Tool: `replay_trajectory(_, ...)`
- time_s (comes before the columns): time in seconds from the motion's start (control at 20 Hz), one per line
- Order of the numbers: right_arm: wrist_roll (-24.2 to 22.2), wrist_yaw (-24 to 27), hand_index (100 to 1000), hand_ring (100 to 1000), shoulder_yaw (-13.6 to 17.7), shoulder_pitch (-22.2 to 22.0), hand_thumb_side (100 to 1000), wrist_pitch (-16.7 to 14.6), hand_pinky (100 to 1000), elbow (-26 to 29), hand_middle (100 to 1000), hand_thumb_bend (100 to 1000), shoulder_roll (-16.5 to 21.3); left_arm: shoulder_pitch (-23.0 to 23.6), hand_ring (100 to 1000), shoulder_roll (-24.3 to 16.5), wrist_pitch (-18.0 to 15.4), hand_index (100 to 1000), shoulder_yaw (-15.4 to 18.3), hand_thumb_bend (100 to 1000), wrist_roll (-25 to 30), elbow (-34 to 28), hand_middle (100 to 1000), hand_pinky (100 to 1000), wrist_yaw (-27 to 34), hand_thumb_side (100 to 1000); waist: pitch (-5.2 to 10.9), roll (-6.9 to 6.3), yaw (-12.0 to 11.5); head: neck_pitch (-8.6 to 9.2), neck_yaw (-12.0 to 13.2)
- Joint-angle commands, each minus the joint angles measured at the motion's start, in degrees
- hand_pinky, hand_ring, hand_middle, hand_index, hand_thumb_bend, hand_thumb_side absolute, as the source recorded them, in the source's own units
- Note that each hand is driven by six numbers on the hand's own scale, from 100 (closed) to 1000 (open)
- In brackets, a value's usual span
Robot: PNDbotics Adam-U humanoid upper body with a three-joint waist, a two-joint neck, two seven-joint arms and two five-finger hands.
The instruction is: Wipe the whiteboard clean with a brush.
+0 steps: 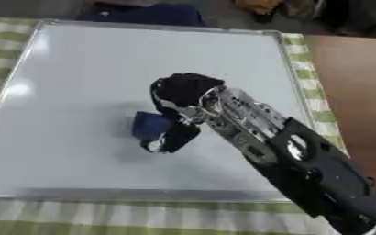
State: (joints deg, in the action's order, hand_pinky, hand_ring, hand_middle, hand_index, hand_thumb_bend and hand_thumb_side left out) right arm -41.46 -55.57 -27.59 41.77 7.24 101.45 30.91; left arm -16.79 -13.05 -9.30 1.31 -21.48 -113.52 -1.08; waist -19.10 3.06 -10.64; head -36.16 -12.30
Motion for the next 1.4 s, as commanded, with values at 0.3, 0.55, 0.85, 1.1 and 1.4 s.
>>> replay_trajectory(0.3, 1.9, 0.51, 100, 805, 0.7, 0.65, 538, 0.88, 705, -1.48, 730, 367, 0.01, -0.72, 772, -0.15, 0.11, 810, -0.12, 234, 0.32, -1.07, 754, 635, 0.07, 1000, 0.82, -0.11, -0.18, 0.3, -0.2)
replay_trajectory(0.55, 3.56, 0.35, 100, 796, 1.0, 0.55, 523, 1.67, 701, -2.95, 716, 332, -0.23, -0.72, 772, -0.17, 0.12, 810, -0.11, 233, 0.29, -1.07, 755, 635, 0.07, 1000, 0.81, -0.13, -0.21, 0.36, -0.22)
replay_trajectory(0.85, 4.21, 0.91, 100, 794, 0.67, 0.39, 483, 1.68, 696, -4.06, 714, 324, -0.38, -0.77, 772, -0.19, 0.08, 810, -0.13, 234, 0.32, -1.07, 754, 636, 0.06, 1000, 0.74, -0.17, -0.34, 0.39, -0.23)
replay_trajectory(1.1, 3.45, 1.89, 100, 797, 0.65, 0.28, 469, 1.22, 700, -4.3, 720, 360, -0.54, -0.78, 772, -0.16, 0.1, 810, -0.15, 233, 0.35, -1.07, 755, 636, 0.06, 1000, 0.67, -0.13, -0.46, 0.37, -0.16)
replay_trajectory(1.4, 3.96, 2.34, 100, 781, 0.81, 0.38, 464, 1.14, 686, -4.58, 694, 389, -0.65, -0.92, 773, -0.19, 0.11, 809, -0.2, 232, 0.39, -1.07, 755, 636, 0.09, 1000, 0.61, -0.11, -0.59, 0.51, -0.13)
